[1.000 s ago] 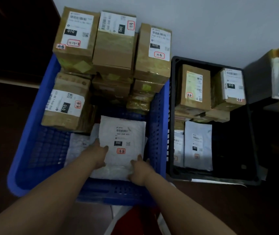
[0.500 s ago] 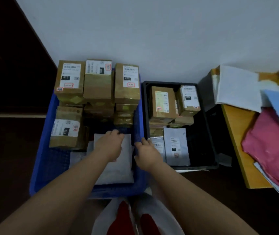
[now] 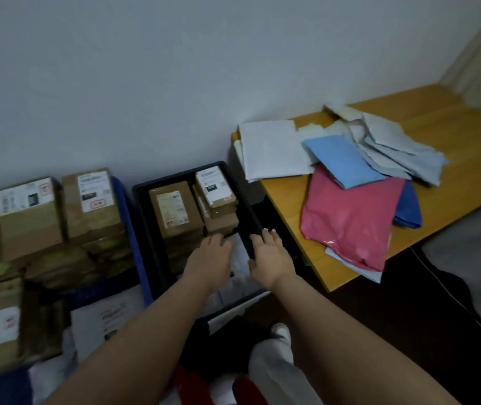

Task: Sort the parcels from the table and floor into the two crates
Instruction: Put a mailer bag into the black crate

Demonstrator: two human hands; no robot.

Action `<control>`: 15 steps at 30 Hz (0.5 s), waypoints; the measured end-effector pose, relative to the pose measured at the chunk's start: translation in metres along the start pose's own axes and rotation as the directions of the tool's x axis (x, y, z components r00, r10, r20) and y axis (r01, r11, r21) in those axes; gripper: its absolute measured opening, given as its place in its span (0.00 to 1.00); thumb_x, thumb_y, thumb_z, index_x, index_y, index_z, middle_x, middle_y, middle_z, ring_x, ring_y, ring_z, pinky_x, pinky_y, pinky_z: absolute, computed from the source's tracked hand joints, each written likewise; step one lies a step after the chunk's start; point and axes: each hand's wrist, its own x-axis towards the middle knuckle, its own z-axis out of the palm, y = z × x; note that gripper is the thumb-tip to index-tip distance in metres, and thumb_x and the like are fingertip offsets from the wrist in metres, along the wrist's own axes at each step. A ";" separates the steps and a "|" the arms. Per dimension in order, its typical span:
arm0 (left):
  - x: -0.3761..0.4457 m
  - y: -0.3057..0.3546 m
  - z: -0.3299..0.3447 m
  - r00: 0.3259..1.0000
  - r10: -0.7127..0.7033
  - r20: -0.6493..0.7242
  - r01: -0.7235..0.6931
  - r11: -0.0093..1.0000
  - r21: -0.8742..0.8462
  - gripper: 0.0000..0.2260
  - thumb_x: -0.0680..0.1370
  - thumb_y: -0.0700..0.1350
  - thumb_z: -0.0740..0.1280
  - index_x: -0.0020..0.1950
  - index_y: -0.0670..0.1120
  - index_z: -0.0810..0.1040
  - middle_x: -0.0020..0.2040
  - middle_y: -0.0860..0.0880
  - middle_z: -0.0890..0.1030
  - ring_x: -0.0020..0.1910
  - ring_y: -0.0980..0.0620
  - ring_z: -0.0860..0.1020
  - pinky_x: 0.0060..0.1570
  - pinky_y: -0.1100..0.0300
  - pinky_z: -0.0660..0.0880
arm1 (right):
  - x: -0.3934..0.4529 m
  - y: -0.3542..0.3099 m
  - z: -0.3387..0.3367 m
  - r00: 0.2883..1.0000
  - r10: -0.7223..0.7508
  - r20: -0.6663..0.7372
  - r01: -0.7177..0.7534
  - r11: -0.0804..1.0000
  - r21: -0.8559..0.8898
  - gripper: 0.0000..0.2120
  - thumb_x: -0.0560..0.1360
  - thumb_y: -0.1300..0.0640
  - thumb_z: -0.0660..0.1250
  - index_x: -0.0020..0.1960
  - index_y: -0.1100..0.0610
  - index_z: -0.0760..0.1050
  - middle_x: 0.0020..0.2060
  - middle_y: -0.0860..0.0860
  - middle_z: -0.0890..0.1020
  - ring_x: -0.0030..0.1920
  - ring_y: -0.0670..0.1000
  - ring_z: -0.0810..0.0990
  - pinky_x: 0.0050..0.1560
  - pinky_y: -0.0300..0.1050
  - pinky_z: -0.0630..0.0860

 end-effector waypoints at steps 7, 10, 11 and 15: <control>0.098 0.132 -0.006 0.996 0.082 -0.036 -0.083 0.996 -0.045 0.26 0.81 0.46 0.61 0.77 0.47 0.57 0.76 0.44 0.58 0.74 0.42 0.57 0.66 0.49 0.69 | 0.026 0.146 -0.062 0.979 0.083 -0.185 -0.079 0.996 0.028 0.30 0.79 0.56 0.61 0.77 0.56 0.53 0.77 0.58 0.51 0.78 0.60 0.44 0.76 0.54 0.53; 0.134 0.178 -0.012 0.992 0.109 -0.057 -0.113 0.990 -0.086 0.25 0.80 0.45 0.60 0.76 0.46 0.59 0.74 0.43 0.61 0.71 0.42 0.61 0.65 0.49 0.69 | 0.042 0.196 -0.091 0.966 0.100 -0.239 -0.107 0.994 -0.016 0.28 0.79 0.56 0.61 0.76 0.56 0.56 0.78 0.59 0.48 0.77 0.61 0.41 0.75 0.55 0.51; 0.144 0.190 -0.014 0.992 0.110 -0.062 -0.116 0.989 -0.093 0.25 0.80 0.46 0.61 0.76 0.45 0.59 0.74 0.43 0.61 0.71 0.43 0.62 0.65 0.50 0.69 | 0.049 0.208 -0.100 0.966 0.095 -0.241 -0.109 0.993 -0.045 0.28 0.79 0.54 0.60 0.76 0.55 0.56 0.78 0.59 0.46 0.77 0.61 0.40 0.75 0.56 0.51; 0.174 0.217 -0.021 0.997 0.073 -0.040 -0.077 0.992 -0.099 0.26 0.80 0.47 0.61 0.77 0.45 0.58 0.76 0.43 0.59 0.72 0.43 0.60 0.67 0.51 0.67 | 0.076 0.242 -0.118 0.987 0.047 -0.154 -0.073 0.983 -0.168 0.27 0.79 0.51 0.59 0.76 0.56 0.58 0.78 0.58 0.40 0.77 0.61 0.36 0.74 0.56 0.52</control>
